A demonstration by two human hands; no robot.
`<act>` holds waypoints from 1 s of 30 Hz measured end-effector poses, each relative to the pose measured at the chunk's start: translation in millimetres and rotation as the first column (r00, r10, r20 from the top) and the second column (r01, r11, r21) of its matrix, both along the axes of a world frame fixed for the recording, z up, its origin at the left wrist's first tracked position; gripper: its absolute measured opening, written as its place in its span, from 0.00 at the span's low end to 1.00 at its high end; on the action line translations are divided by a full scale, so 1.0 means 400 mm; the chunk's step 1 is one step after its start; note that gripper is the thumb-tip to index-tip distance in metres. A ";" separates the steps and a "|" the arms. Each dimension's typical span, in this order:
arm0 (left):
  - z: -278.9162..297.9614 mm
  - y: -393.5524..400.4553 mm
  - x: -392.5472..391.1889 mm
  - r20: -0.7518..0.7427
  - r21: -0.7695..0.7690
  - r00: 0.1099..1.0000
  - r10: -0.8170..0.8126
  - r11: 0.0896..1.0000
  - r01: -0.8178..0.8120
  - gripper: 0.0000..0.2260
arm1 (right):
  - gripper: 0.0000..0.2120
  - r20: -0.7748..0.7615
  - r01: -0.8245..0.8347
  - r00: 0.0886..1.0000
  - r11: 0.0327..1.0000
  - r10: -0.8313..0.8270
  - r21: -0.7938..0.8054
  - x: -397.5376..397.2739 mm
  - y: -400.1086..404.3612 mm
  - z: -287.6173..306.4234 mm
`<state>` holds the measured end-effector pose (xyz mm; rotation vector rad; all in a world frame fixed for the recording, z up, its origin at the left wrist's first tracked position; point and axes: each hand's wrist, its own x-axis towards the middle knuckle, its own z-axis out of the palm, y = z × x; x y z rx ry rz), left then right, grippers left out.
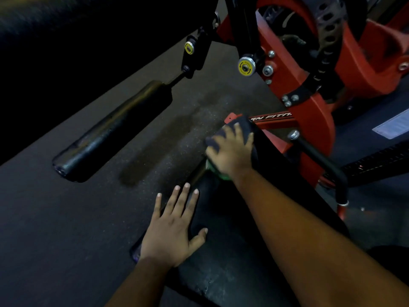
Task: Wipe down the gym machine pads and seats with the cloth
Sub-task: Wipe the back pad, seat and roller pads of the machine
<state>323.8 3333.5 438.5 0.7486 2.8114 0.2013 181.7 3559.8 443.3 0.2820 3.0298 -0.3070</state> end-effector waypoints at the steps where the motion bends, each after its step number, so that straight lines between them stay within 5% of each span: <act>1: 0.003 0.001 -0.001 0.014 -0.006 1.000 -0.003 1.000 0.003 0.40 | 0.28 -0.047 -0.058 0.997 0.998 0.058 -0.006 0.069 -0.042 -0.006; 6: 0.012 -0.003 -0.001 0.022 -0.028 0.999 -0.024 0.999 0.024 0.40 | 0.33 -0.064 -0.177 0.983 0.982 0.173 -0.065 0.319 -0.032 -0.038; 12: 0.009 -0.008 -0.003 0.015 0.031 0.999 -0.043 0.999 0.043 0.40 | 0.34 -0.017 0.285 0.957 0.949 -0.289 -0.135 0.179 0.029 -0.044; 18: 0.020 -0.020 -0.007 0.063 0.106 0.995 -0.075 0.992 0.068 0.40 | 0.36 -0.026 0.047 0.998 0.996 -0.049 -0.079 0.609 -0.150 -0.073; 21: 0.020 -0.016 -0.008 0.062 0.098 0.995 -0.081 0.992 0.075 0.40 | 0.37 0.019 0.201 0.979 0.977 -0.201 -0.075 0.708 -0.056 -0.121; 26: 0.017 -0.016 -0.006 0.041 0.105 0.995 -0.086 0.991 0.081 0.39 | 0.37 0.074 0.548 0.836 0.828 -0.543 -0.117 0.548 -0.115 -0.086; 30: 0.022 -0.019 -0.002 0.032 0.143 0.996 -0.081 0.987 0.076 0.39 | 0.38 0.030 0.241 0.971 0.963 -0.239 -0.119 0.577 -0.204 -0.058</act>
